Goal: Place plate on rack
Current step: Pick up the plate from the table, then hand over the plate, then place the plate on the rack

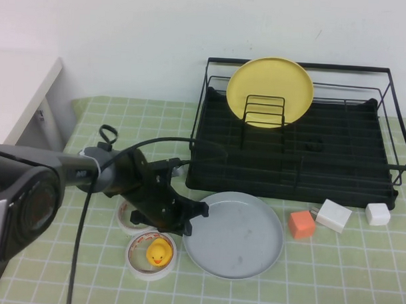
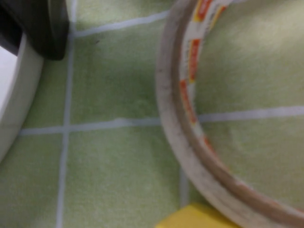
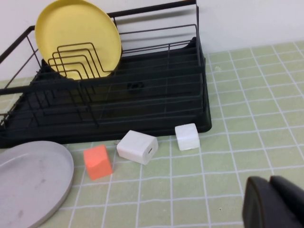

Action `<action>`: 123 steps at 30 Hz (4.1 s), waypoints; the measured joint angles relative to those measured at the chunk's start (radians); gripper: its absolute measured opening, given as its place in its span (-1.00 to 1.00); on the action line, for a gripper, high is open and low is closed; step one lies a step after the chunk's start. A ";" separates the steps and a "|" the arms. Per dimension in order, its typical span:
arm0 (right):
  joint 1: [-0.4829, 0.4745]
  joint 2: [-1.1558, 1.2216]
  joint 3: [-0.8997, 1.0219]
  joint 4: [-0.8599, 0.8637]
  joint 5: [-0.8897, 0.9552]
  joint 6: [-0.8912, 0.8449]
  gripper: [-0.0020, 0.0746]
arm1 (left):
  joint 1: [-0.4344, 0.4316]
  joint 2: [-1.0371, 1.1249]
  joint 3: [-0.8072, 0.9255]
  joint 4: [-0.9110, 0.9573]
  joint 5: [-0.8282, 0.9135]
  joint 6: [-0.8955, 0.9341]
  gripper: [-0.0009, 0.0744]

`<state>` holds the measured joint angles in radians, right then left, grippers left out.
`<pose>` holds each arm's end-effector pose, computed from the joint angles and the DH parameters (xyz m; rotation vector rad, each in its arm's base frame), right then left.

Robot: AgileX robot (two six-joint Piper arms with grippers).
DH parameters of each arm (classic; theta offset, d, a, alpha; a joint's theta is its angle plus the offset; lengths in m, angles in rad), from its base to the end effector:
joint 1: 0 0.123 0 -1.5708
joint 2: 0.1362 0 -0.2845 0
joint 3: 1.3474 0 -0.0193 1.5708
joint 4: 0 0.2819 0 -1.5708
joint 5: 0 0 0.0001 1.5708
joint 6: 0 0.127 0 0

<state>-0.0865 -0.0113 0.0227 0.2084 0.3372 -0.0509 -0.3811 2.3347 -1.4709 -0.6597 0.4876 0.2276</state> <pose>0.1202 -0.0017 0.1670 0.1638 1.8187 0.1045 0.4361 -0.2141 0.0038 0.0945 2.8191 -0.5935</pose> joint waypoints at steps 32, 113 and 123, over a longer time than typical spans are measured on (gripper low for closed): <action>0.000 0.000 0.004 0.802 0.036 -0.141 -0.92 | 0.080 -0.351 0.038 -0.424 0.337 0.783 -0.97; 0.000 1.826 -1.368 1.309 0.633 -1.881 -0.58 | 0.089 -0.897 0.277 -0.144 0.155 0.423 -0.97; 0.000 2.072 -1.766 1.291 0.695 -1.884 -0.58 | 0.089 -1.278 0.671 -0.151 -0.134 0.318 -0.98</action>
<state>-0.0865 2.0605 -1.7435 1.4995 1.0324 -1.9346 -0.2919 1.0571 -0.8004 -0.8106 0.3541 0.5452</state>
